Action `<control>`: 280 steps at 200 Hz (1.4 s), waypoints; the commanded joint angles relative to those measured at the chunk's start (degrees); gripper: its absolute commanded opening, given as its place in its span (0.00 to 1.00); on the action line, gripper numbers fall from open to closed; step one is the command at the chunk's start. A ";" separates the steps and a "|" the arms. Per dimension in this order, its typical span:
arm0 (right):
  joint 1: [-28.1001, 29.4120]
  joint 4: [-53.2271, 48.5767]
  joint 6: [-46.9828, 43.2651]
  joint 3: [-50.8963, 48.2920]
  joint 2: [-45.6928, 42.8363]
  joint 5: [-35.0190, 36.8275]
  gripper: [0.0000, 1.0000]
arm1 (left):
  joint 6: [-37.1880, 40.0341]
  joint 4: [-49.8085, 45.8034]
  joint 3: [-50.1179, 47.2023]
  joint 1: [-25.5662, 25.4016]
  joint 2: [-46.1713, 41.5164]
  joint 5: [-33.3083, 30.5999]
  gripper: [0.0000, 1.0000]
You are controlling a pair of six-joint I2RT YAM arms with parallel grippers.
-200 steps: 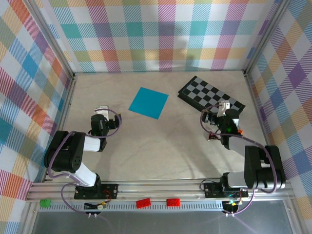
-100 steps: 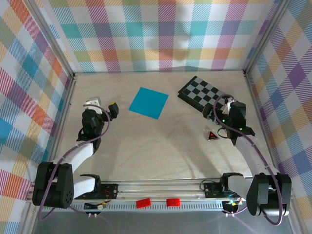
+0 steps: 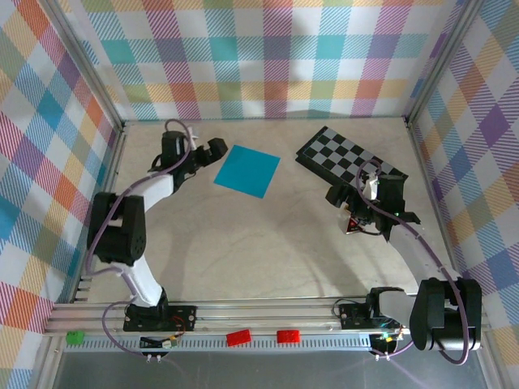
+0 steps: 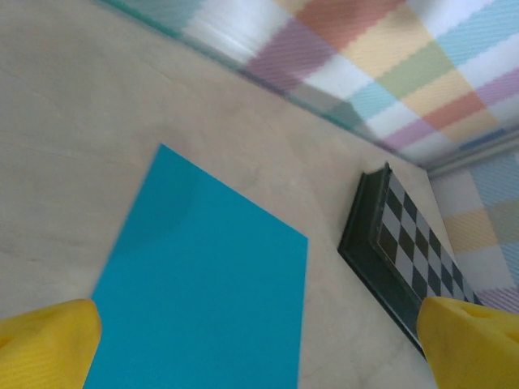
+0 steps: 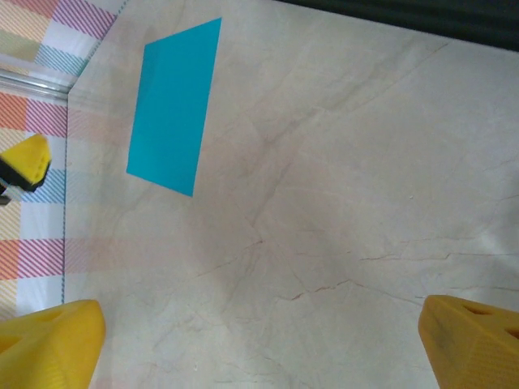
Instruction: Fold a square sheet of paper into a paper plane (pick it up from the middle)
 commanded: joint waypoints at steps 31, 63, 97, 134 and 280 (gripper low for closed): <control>-0.07 -5.87 1.64 4.53 1.97 0.61 0.99 | 2.89 -18.74 19.76 -6.76 16.28 0.41 1.00; -0.06 -8.71 2.40 6.08 2.77 1.73 0.99 | 3.23 -23.96 29.45 -8.66 24.58 -0.27 1.00; -0.01 -10.72 2.44 6.68 2.43 3.58 0.99 | 4.15 -31.05 34.71 -10.00 29.12 -2.58 1.00; -0.02 -13.19 3.12 7.43 1.51 4.81 0.99 | 4.01 -33.05 29.17 -10.58 26.31 -4.00 1.00; -0.36 -8.34 8.46 1.27 -1.61 -6.55 0.99 | -18.21 -13.11 -28.01 -24.21 -19.20 -21.75 1.00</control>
